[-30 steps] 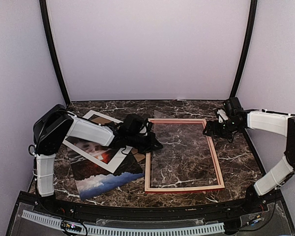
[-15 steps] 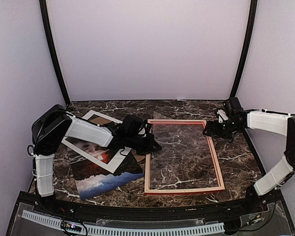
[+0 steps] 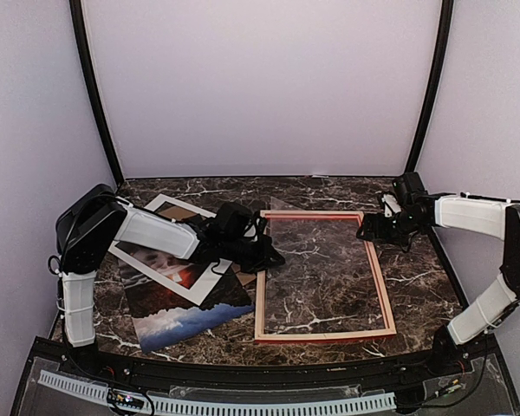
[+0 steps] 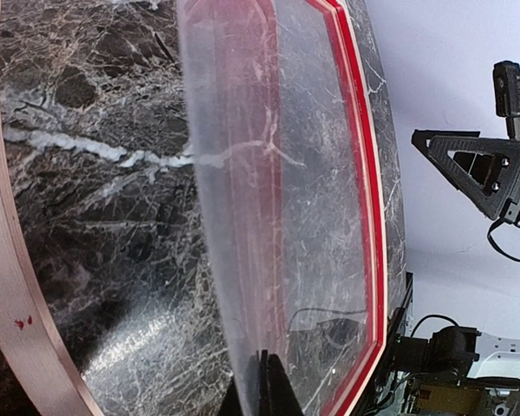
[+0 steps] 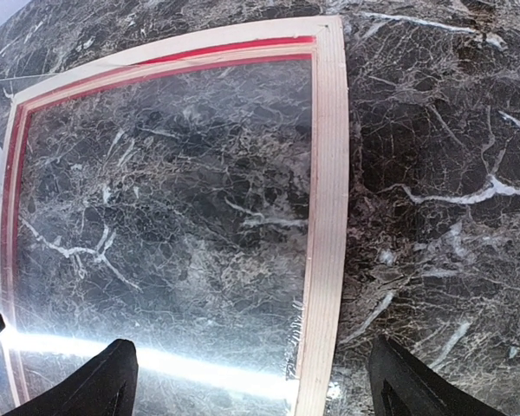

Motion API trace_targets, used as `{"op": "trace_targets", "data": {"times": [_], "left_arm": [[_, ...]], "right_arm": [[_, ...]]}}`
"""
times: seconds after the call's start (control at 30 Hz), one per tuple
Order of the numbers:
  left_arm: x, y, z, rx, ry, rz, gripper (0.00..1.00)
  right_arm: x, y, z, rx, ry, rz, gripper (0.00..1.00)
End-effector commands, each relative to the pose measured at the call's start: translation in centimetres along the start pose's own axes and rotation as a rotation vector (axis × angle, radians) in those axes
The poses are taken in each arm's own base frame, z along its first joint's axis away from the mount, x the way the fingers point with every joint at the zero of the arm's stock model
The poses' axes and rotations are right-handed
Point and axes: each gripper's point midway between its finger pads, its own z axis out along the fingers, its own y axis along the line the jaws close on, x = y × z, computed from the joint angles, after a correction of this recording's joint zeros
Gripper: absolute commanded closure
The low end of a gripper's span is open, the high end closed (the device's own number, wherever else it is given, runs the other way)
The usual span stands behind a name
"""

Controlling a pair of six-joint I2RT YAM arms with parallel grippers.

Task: Put the photo into the frame
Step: Place the glass panel in the frame body.

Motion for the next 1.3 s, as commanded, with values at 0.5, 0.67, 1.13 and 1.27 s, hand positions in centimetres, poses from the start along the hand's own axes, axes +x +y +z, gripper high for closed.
{"op": "trace_targets", "data": {"times": [0.5, 0.67, 1.13, 1.27], "left_arm": [[0.6, -1.1, 0.5, 0.052, 0.049, 0.002, 0.79], [0.7, -1.0, 0.6, 0.047, 0.053, 0.004, 0.73], [1.2, -0.7, 0.9, 0.03, 0.06, 0.008, 0.69], [1.3, -0.6, 1.0, 0.027, 0.062, 0.009, 0.69]], "right_arm": [[-0.3, 0.9, 1.1, -0.034, 0.008, -0.013, 0.06], [0.2, 3.6, 1.7, -0.107, 0.031, -0.054, 0.06], [4.0, 12.5, 4.1, -0.297, 0.146, -0.192, 0.07], [5.1, 13.0, 4.9, -0.303, 0.176, -0.204, 0.07]]}}
